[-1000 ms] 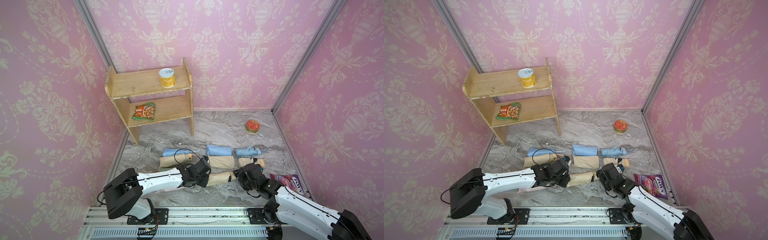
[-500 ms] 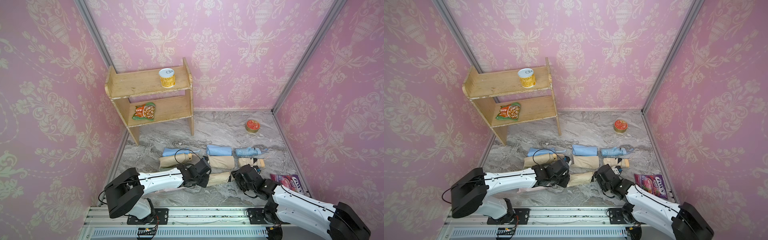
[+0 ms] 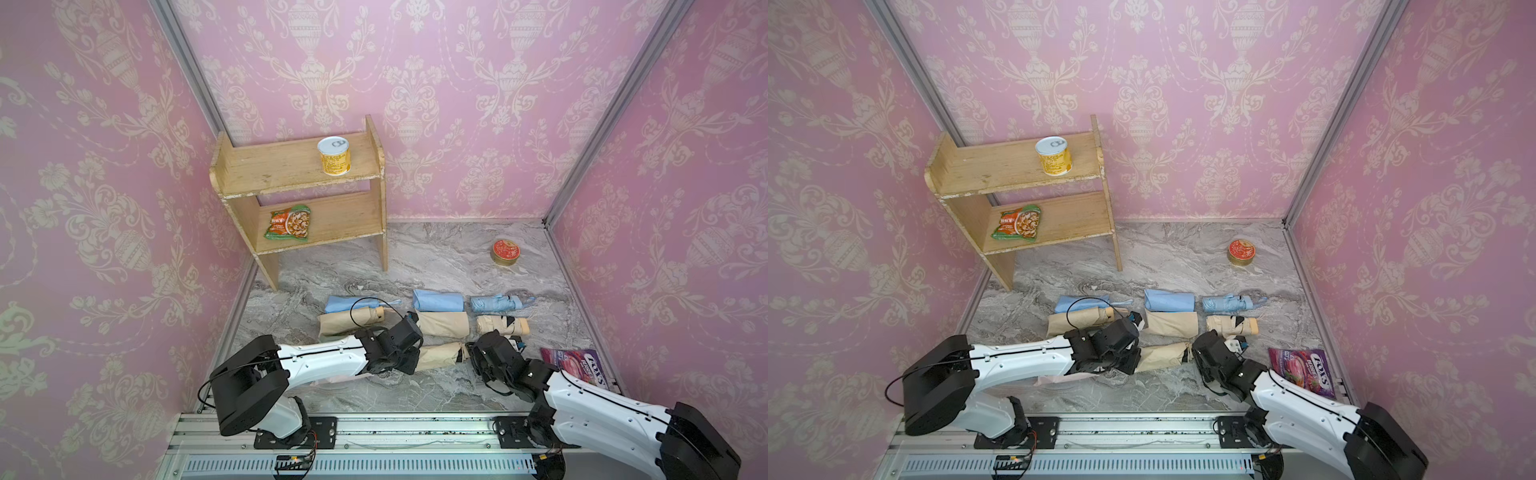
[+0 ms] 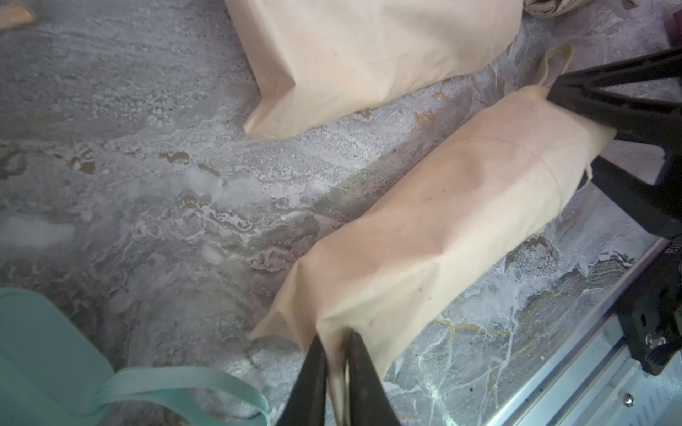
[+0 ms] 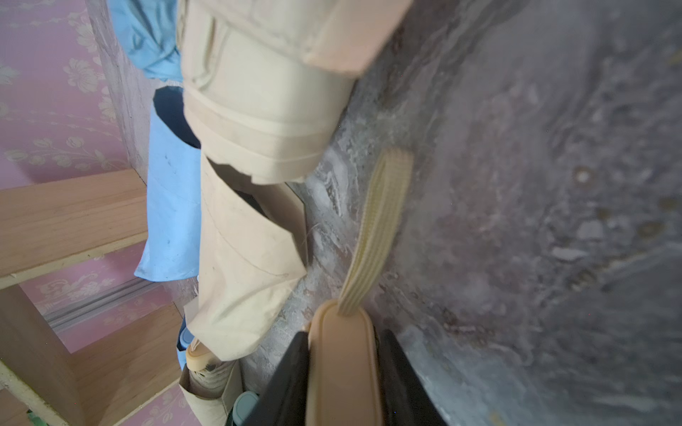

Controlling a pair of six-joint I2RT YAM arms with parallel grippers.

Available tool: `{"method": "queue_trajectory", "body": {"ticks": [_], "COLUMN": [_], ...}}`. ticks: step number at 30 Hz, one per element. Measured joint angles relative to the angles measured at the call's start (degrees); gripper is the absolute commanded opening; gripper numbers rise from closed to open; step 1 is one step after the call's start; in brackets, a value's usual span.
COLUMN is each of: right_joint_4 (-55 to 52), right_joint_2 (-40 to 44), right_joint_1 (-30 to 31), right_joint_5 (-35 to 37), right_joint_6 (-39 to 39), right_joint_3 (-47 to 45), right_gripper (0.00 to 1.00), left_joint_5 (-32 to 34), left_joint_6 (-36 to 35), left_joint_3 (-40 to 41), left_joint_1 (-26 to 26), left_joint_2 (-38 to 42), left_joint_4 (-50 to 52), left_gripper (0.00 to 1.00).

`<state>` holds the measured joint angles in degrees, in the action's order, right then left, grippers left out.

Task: Take umbrellas out of sleeves
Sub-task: Take out the umbrella from the umbrella sleeve.

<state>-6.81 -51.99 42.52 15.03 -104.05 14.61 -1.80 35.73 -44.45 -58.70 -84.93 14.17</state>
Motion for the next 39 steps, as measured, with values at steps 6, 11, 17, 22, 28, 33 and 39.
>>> {"method": "queue_trajectory", "body": {"ticks": [6,11,17,22,28,33,39], "right_joint_4": [-0.28,-2.16,-5.9,-8.79,-11.96,-13.44,-14.21], "right_joint_2": [0.09,1.49,4.33,7.08,10.12,10.73,10.56], "right_joint_1": [0.02,0.11,0.15,0.15,0.15,0.15,-0.28], "right_joint_5": [0.98,1.84,3.72,5.55,7.58,9.01,9.99], "right_joint_6": [-1.51,-2.45,-2.6,-2.73,-2.71,-2.49,-1.4], "right_joint_3": [0.0,0.0,0.0,-0.39,-0.83,-0.87,-0.85], "right_gripper": [0.21,0.18,0.14,0.12,0.11,0.11,0.1], "left_joint_5": [0.0,0.0,0.0,0.0,-0.02,-0.46,-0.7], "left_joint_6": [-0.48,-0.98,-1.44,-1.68,-1.84,-1.84,-1.84], "left_joint_3": [0.0,0.0,-0.04,-0.42,-1.29,-1.73,-1.79], "left_joint_1": [0.0,0.0,0.0,0.0,0.0,0.0,-0.04], "left_joint_2": [0.0,0.0,-0.04,-0.09,-0.74,-1.01,-1.2], "left_joint_4": [-0.39,-0.5,-0.85,-0.83,-1.22,-1.33,-1.64], "left_gripper": [0.04,0.0,0.0,0.0,0.0,0.0,0.0]}}
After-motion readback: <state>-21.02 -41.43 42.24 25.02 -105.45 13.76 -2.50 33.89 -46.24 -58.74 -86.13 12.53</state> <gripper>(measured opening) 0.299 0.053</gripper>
